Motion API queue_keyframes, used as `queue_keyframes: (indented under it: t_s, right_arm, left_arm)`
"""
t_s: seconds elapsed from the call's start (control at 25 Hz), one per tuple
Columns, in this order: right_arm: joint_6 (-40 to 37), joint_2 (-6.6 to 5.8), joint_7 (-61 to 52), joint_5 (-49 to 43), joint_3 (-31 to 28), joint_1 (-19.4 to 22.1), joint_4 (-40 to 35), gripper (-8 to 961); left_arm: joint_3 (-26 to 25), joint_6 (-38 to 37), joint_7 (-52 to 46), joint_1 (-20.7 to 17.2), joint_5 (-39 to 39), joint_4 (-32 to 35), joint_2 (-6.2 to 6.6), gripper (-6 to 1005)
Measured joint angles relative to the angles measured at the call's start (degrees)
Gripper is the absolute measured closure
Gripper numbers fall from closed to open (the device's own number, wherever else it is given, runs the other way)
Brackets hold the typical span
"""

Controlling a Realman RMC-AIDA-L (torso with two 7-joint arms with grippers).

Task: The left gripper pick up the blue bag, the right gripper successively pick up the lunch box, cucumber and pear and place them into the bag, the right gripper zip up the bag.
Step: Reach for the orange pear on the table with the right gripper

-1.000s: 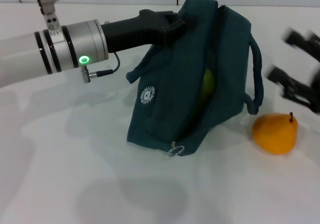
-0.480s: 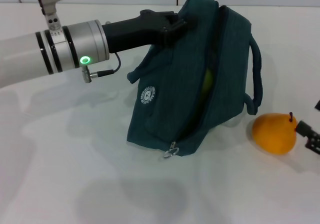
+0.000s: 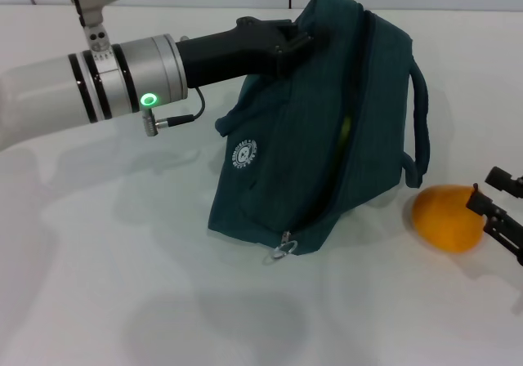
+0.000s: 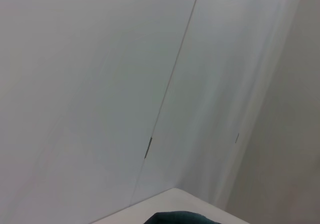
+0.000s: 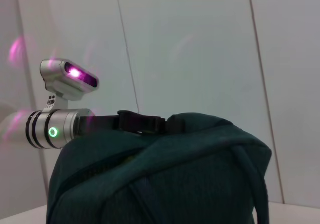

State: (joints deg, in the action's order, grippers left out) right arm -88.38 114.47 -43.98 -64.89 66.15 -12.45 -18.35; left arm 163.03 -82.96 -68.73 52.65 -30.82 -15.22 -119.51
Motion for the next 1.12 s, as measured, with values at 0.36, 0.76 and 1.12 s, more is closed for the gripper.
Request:
queue_keyframes:
  t_s: [0.36,0.76,1.12]
  right_arm:
    - [1.61,0.16,-0.32,-0.06,0.79,-0.92,0.34,540]
    - [2.62,0.22,-0.32,-0.06,0.82,-1.32,0.44,734]
    - [3.43,0.52,-0.06,-0.05,1.47,-2.24,0.41,750]
  left_arm:
    - [0.0,0.09,0.04,-0.01,-0.04,0.02,-0.02,886]
    - [0.0,0.09,0.09,-0.01,-0.04,0.02,-0.02,887]
    - [0.0,0.09,0.1,-0.06,-0.04,0.02,0.03,886]
